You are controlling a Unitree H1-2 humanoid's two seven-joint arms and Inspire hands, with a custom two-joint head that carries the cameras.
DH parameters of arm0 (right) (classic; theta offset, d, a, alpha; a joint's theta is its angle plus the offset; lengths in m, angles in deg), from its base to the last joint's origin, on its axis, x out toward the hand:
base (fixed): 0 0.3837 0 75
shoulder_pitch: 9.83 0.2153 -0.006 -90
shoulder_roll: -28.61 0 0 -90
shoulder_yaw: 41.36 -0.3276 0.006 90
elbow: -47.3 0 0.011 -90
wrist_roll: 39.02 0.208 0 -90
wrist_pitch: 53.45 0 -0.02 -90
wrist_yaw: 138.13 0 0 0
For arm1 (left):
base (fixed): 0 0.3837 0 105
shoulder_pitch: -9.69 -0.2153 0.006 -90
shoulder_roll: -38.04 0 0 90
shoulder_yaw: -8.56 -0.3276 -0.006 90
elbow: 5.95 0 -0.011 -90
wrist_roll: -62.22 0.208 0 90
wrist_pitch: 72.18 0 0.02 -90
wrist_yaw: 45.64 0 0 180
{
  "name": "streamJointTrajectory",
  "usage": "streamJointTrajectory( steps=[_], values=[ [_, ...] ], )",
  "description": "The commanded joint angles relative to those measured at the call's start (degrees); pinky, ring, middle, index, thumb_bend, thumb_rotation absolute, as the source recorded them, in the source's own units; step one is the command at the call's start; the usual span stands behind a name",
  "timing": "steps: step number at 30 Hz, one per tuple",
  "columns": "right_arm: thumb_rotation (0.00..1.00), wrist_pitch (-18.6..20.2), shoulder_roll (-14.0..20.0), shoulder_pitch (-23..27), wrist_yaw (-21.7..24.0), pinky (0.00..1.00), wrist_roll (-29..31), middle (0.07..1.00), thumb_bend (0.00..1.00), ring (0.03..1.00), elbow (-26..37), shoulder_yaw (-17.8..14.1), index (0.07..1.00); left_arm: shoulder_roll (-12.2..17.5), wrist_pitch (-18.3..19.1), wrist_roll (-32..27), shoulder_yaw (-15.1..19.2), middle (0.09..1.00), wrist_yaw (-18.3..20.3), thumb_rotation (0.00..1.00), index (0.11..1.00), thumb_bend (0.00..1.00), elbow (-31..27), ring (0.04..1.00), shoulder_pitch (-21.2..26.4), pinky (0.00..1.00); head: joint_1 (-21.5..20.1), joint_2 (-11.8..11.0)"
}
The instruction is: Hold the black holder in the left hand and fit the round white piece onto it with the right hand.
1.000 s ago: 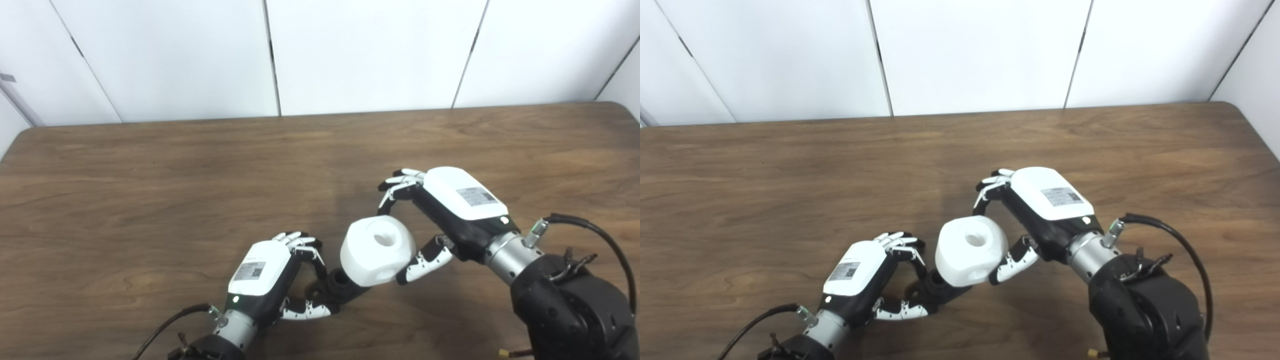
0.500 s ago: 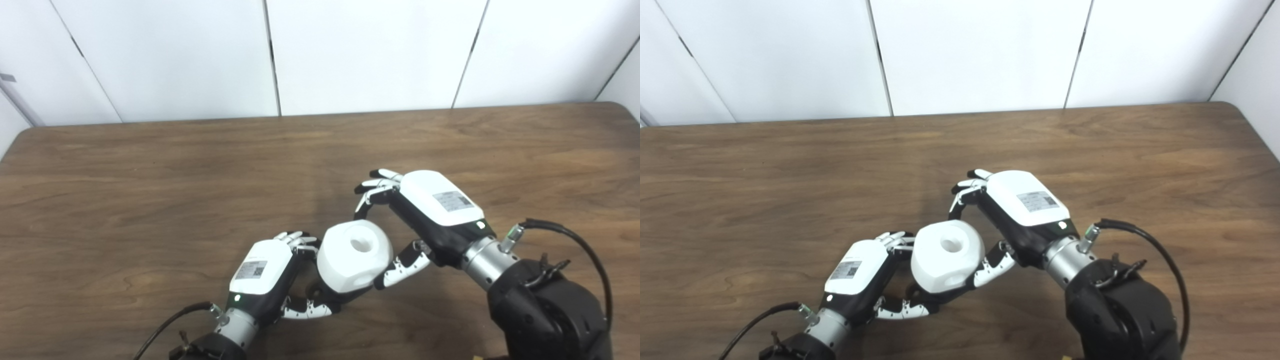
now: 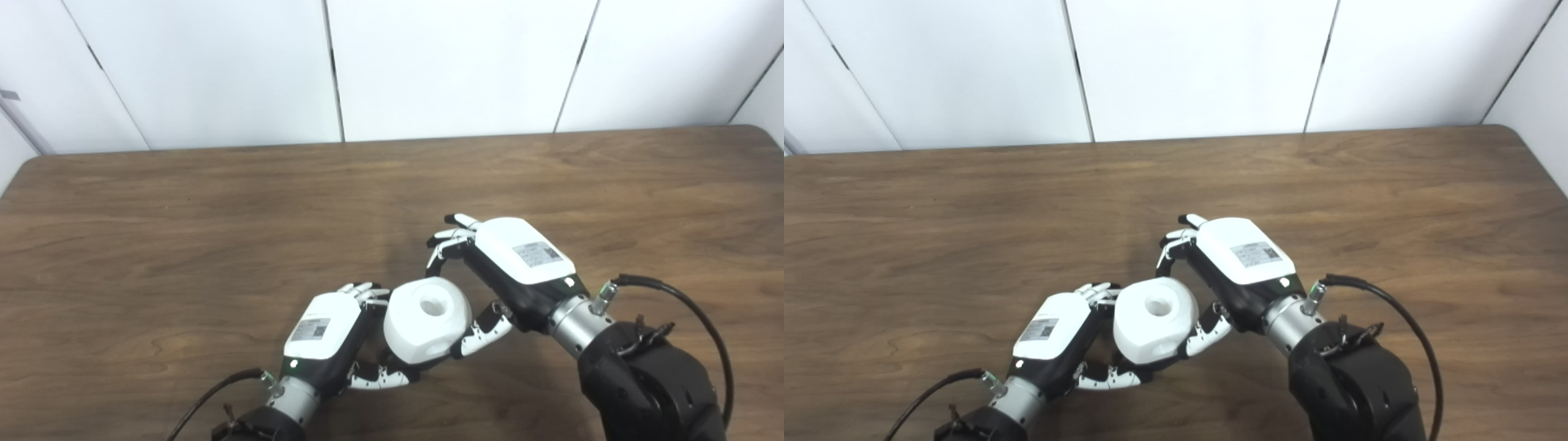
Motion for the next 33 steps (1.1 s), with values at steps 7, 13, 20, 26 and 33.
streamJointTrajectory(
  steps=[7,13,20,26,33],
  values=[
    [0.13,-1.9,0.2,0.9,-1.8,0.84,0.9,0.821,0.52,0.954,0.3,0.1,0.484,0.4,2.4,0.5,-1.4,0.823,4.9,0.05,0.489,0.52,3.0,0.893,-1.6,0.89,-0.3,0.3],
    [0.13,-2.2,0.4,0.7,-1.8,0.83,1.3,0.819,0.52,0.957,-0.1,0.5,0.484,0.5,2.1,0.2,-1.4,0.823,4.8,0.05,0.489,0.52,3.0,0.892,-1.5,0.89,-0.3,0.4],
    [0.13,-2.6,0.6,0.6,-1.7,0.83,1.2,0.819,0.52,0.958,-0.4,0.8,0.484,0.5,2.1,0.2,-1.3,0.822,4.9,0.05,0.489,0.52,2.8,0.892,-1.5,0.89,-0.9,0.6],
    [0.13,-3.5,1.0,0.1,-2.2,0.83,1.0,0.821,0.52,0.954,-0.6,1.1,0.484,0.5,2.4,0.1,-1.4,0.823,5.6,0.05,0.489,0.52,2.2,0.894,-1.5,0.89,-1.1,0.9],
    [0.13,-4.3,1.3,0.0,-3.3,0.83,1.0,0.817,0.52,0.96,-1.2,1.4,0.484,0.4,2.5,0.1,-1.3,0.822,5.6,0.05,0.489,0.52,2.1,0.893,-1.6,0.89,-1.3,0.9]
  ],
)
